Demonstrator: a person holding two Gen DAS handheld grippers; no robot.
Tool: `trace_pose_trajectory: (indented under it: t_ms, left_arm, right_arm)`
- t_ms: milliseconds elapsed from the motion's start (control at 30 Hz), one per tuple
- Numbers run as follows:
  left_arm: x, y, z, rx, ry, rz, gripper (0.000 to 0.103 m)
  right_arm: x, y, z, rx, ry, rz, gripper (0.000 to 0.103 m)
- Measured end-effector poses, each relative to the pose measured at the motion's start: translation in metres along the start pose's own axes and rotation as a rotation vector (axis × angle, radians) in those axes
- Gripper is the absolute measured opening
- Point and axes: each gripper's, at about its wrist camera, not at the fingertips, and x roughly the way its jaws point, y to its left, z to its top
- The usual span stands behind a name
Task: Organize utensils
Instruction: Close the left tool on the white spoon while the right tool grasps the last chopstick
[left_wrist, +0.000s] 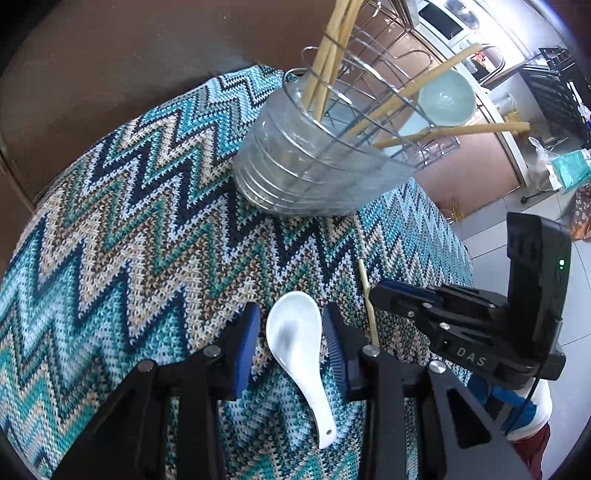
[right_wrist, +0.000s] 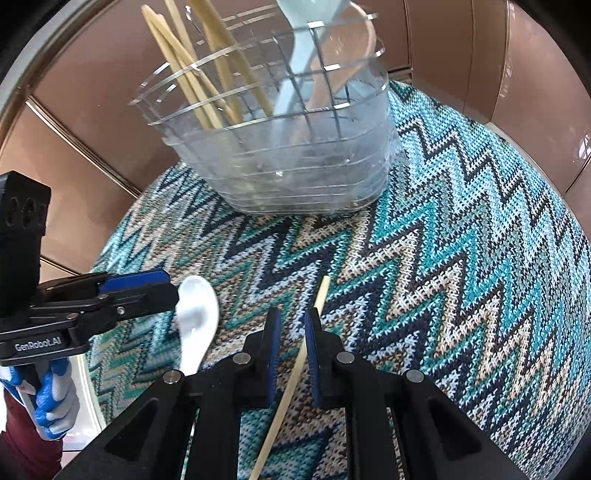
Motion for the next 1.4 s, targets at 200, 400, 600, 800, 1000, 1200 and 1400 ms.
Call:
trace_pose_trajectory:
  t_ms: [200,400,600,800,1000,1200,1400]
  left_arm:
    - [0.010,-0.003,0.005,0.020,0.025,0.005,0.029]
    - [0.026,-0.003,0.007,0.014,0.057,0.006,0.025]
    - [0.042,-0.007,0.003,0.029,0.093,0.027,0.019]
    - [0.052,-0.013,0.003,0.036,0.096,0.052,0.010]
    - [0.049,-0.016,0.004,0.029,0.066,0.069,0.005]
    - [0.037,-0.021,-0.001,0.034,0.018,0.082,0.005]
    - [0.014,-0.031,-0.010,0.068,-0.049,0.105,0.005]
  right_arm:
    - [0.009,-0.008,0.002,0.006,0.030,-0.014,0.013]
    - [0.017,-0.008,0.005,-0.003,0.058,-0.026,0.013]
    - [0.028,-0.005,0.010,-0.010,0.085,-0.030,0.013]
    - [0.029,-0.004,0.014,-0.010,0.093,-0.037,0.012]
    - [0.032,-0.001,0.014,-0.006,0.086,-0.033,0.009]
    - [0.016,0.002,0.005,-0.014,0.056,-0.025,0.007]
    - [-0.012,0.007,-0.009,-0.033,-0.004,-0.013,0.006]
